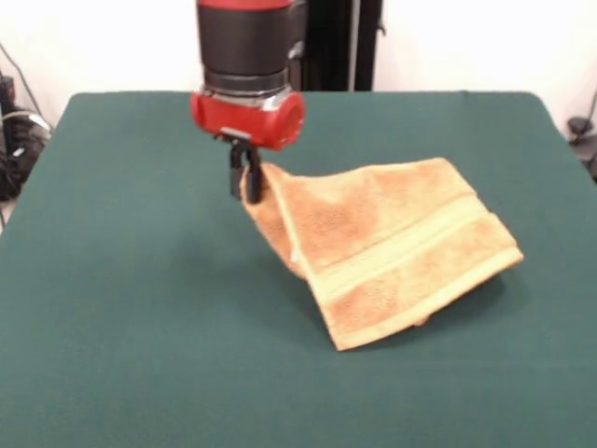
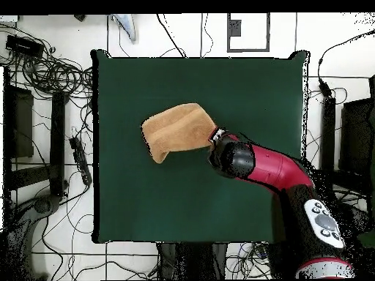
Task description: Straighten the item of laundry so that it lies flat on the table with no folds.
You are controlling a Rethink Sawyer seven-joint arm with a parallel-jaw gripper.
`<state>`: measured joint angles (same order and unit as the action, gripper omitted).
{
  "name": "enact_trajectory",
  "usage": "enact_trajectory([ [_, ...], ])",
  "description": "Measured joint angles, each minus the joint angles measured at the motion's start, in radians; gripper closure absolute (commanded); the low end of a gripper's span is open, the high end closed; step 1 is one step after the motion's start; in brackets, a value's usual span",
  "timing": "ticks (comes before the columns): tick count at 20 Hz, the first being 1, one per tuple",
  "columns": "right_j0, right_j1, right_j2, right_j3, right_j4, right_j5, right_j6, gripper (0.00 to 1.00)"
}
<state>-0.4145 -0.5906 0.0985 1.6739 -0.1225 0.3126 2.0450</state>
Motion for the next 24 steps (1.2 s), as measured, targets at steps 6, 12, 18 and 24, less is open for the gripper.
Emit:
enact_trajectory([
  [6,-0.034,0.048,0.063,-0.001,-0.098,0.0,0.0,1.0],
  [12,-0.036,0.072,0.111,-0.005,-0.157,0.0,0.0,1.0],
  [18,-0.079,0.099,0.16,-0.064,-0.238,0.057,-0.008,1.0],
  [24,-0.139,0.166,0.21,-0.205,-0.321,0.167,-0.034,1.0],
])
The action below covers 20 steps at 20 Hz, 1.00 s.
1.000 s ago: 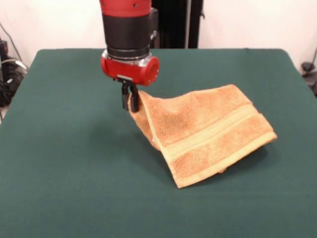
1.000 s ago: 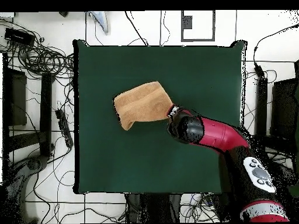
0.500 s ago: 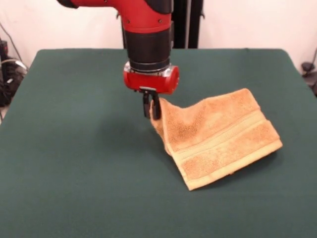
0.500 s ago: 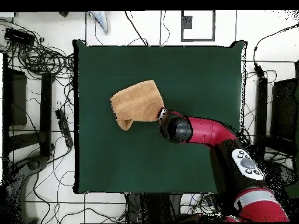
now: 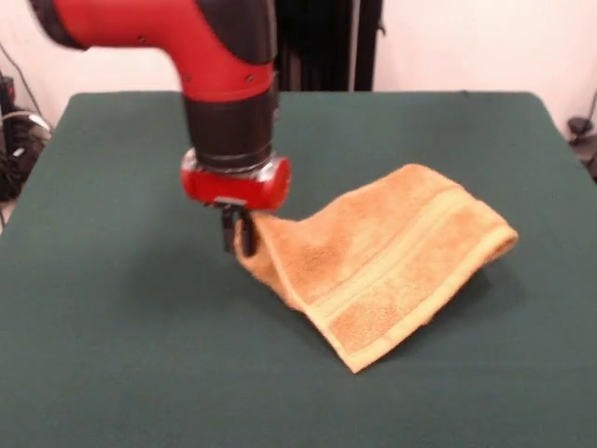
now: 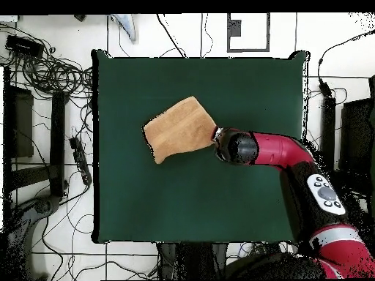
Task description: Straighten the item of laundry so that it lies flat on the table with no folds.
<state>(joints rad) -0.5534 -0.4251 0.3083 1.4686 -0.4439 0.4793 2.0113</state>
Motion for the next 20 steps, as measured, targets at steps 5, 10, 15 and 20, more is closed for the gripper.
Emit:
enact_trajectory([
  [5,-0.037,0.064,0.038,-0.129,-0.065,0.069,-0.078,1.0],
  [10,-0.061,0.1,0.075,-0.204,-0.087,0.126,-0.17,1.0],
  [15,-0.059,0.126,0.089,-0.279,-0.089,0.185,-0.255,1.0],
  [20,-0.05,0.156,0.103,-0.37,-0.091,0.256,-0.304,1.0],
])
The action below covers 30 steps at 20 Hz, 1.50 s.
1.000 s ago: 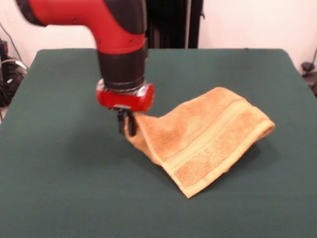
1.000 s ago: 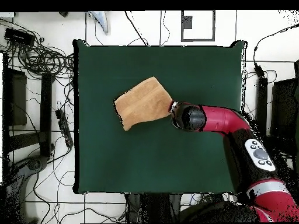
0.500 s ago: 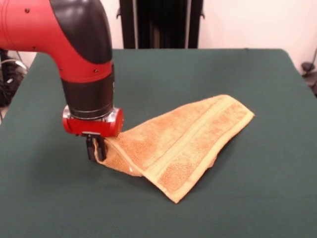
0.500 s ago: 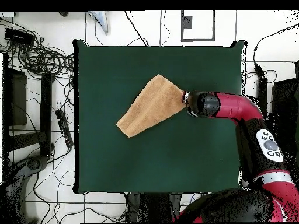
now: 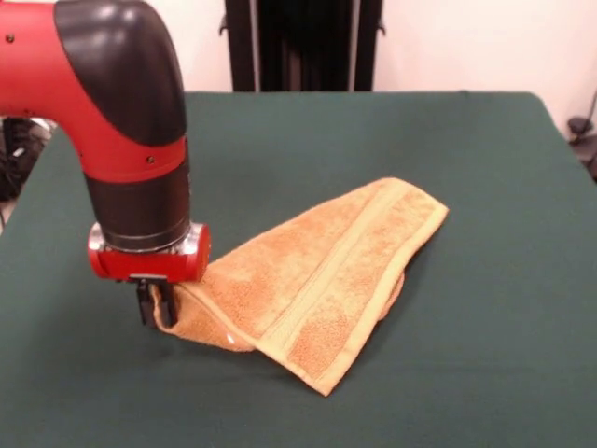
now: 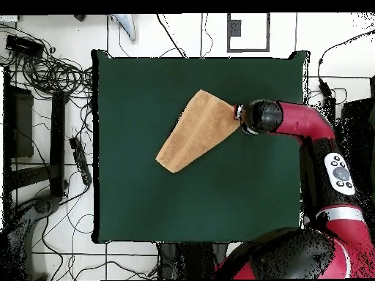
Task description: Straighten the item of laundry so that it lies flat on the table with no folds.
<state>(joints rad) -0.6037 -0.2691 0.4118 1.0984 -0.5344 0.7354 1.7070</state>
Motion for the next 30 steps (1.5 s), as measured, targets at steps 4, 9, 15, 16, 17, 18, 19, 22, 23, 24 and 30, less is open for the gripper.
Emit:
enact_trajectory([
  [4,0.004,0.032,0.021,-0.08,-0.005,0.045,-0.03,1.0],
  [9,0.008,0.075,0.043,-0.183,-0.007,0.091,-0.071,1.0],
  [15,0.007,0.085,0.047,-0.209,-0.01,0.091,-0.086,1.0],
  [16,0.007,0.088,0.048,-0.216,-0.01,0.091,-0.093,1.0],
  [17,0.007,0.09,0.049,-0.221,-0.011,0.091,-0.098,1.0],
  [18,0.007,0.091,0.049,-0.225,-0.011,0.091,-0.102,1.0],
  [19,0.007,0.096,0.05,-0.236,-0.011,0.091,-0.113,1.0],
  [22,0.007,0.103,0.051,-0.25,-0.011,0.091,-0.118,1.0],
  [23,0.007,0.104,0.051,-0.251,-0.01,0.091,-0.118,1.0],
  [24,0.007,0.105,0.051,-0.253,-0.01,0.091,-0.118,1.0],
  [30,0.007,0.109,0.054,-0.262,-0.01,0.091,-0.118,1.0],
])
